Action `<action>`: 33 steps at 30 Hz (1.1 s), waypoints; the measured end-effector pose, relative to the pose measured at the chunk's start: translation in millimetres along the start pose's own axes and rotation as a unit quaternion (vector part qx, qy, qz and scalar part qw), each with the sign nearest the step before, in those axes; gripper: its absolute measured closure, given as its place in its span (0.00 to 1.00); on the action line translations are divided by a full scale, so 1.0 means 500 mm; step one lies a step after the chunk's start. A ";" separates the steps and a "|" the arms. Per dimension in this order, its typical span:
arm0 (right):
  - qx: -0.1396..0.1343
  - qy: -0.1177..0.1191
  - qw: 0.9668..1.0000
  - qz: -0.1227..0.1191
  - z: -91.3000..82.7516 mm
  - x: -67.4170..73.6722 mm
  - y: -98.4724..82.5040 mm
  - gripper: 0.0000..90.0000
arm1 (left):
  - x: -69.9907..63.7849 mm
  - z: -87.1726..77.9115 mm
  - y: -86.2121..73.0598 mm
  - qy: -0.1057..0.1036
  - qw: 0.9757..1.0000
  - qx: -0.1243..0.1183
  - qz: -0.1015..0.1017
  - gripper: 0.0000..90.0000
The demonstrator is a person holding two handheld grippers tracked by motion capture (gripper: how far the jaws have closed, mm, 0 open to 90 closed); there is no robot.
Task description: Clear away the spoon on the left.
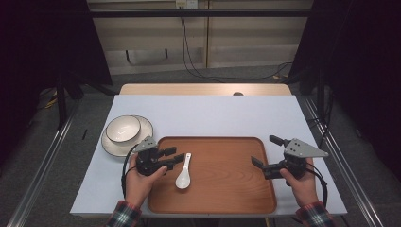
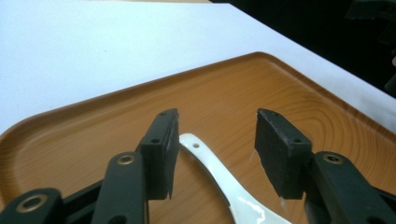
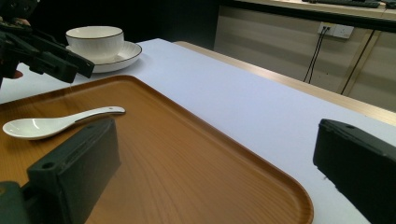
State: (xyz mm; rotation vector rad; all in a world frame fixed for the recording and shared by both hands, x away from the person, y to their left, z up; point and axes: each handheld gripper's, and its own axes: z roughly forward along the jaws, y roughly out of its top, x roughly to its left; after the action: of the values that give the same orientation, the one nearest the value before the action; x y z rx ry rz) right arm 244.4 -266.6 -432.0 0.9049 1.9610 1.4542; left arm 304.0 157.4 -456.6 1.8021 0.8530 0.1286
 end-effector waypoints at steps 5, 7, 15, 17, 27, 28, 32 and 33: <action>-0.003 -0.001 1.000 0.000 -0.001 0.000 0.001 0.00 | 0.004 -0.007 0.006 -0.001 1.000 -0.008 0.001 0.47; -0.003 0.000 1.000 0.001 -0.002 0.000 0.000 0.00 | 0.005 -0.011 0.010 0.001 1.000 -0.016 -0.001 0.44; -0.004 0.000 1.000 0.001 -0.002 0.001 0.001 0.00 | 0.013 -0.022 0.018 -0.005 1.000 -0.031 -0.001 0.32; -0.003 -0.002 1.000 0.002 -0.003 0.000 0.001 0.00 | 0.015 -0.025 0.020 -0.004 0.999 -0.037 -0.003 0.30; -0.001 0.000 1.000 0.003 -0.004 -0.001 0.001 0.00 | 0.026 -0.045 0.032 0.018 0.998 -0.056 -0.010 0.17; -0.001 0.000 1.000 0.002 -0.004 -0.001 0.000 0.00 | 0.028 -0.047 0.034 0.018 0.998 -0.058 -0.011 0.15; -0.001 0.000 1.000 0.001 -0.005 -0.002 0.000 0.00 | 0.032 -0.052 0.035 0.017 0.998 -0.065 -0.014 0.13; -0.001 0.000 1.000 0.001 -0.005 -0.002 0.000 0.00 | 0.033 -0.054 0.034 0.015 0.998 -0.067 -0.005 0.10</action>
State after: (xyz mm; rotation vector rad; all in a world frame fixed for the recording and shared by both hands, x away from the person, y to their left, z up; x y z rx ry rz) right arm 243.1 -268.6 -431.2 0.9053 1.9584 1.4567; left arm 312.0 185.7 -435.9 1.6745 0.8550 0.2031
